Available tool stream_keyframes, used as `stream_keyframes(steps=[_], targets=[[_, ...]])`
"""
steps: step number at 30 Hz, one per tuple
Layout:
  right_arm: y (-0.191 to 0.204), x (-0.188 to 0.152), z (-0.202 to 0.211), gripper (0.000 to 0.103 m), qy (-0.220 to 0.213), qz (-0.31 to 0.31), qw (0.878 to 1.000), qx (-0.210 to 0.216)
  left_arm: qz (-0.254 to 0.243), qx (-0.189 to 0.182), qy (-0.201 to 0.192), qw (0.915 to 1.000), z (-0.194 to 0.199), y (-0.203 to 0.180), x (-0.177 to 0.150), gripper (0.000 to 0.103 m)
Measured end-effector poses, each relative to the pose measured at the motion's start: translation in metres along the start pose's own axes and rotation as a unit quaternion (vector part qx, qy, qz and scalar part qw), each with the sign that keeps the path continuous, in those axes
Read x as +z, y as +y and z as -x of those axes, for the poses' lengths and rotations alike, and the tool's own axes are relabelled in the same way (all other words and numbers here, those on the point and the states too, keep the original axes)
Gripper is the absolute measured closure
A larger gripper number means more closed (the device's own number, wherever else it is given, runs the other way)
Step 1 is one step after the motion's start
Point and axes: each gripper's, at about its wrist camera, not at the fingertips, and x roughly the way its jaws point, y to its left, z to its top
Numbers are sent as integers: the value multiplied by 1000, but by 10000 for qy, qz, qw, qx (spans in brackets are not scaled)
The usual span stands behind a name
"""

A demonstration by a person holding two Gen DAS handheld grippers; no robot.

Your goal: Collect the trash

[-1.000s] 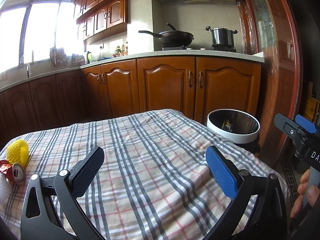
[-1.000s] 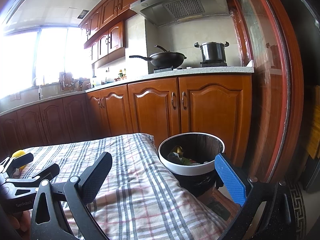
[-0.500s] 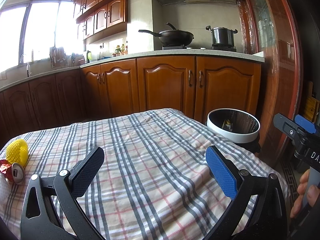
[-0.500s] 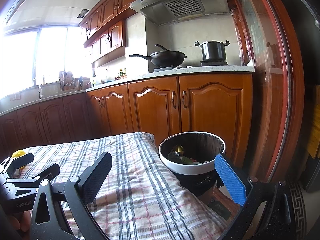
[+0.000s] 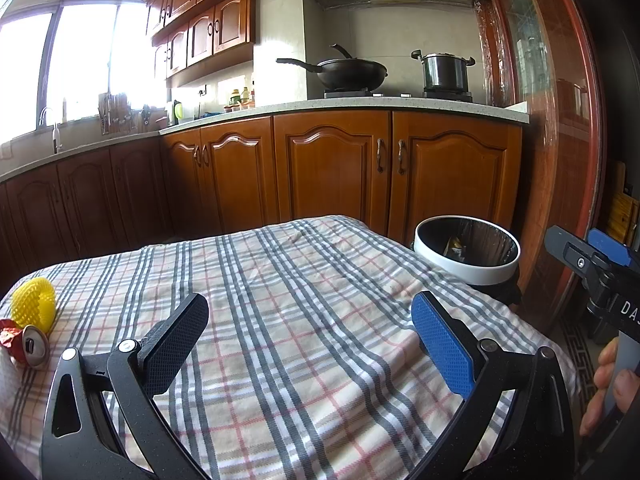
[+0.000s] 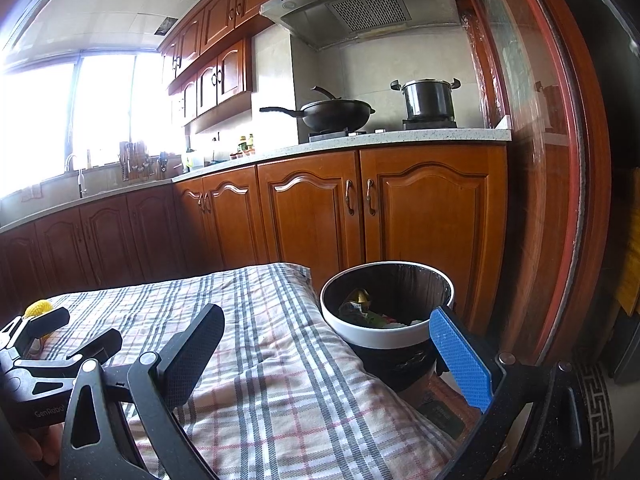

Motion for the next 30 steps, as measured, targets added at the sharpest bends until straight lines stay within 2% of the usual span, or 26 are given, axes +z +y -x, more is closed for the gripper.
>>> stream_keyframes(steps=[30], targets=[[1, 6, -12, 0, 196, -76, 9997, 132, 44, -130, 168, 9998, -8, 13, 8, 0]])
